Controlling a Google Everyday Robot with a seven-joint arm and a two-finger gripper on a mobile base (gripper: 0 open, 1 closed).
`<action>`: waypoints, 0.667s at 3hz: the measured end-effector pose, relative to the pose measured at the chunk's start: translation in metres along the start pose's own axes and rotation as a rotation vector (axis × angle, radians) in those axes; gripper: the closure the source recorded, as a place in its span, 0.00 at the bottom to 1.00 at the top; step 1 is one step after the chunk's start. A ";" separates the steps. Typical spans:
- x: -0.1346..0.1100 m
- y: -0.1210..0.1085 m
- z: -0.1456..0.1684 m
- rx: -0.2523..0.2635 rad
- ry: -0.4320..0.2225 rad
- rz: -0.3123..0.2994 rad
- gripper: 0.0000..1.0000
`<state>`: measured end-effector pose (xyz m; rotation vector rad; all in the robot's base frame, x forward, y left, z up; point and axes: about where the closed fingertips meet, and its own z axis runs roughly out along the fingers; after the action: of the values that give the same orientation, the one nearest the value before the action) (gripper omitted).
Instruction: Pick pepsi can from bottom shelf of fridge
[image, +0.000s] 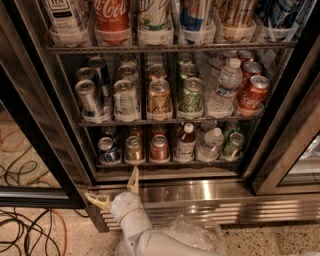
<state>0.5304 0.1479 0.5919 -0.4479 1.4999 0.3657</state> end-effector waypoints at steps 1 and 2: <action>0.005 -0.001 0.024 0.004 -0.011 0.012 0.00; 0.005 -0.001 0.024 0.004 -0.011 0.012 0.00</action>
Offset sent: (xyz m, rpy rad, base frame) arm 0.0318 0.0143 -0.0099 0.0258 -0.0100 -0.0153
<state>0.5515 0.1586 0.5877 -0.4332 1.4927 0.3735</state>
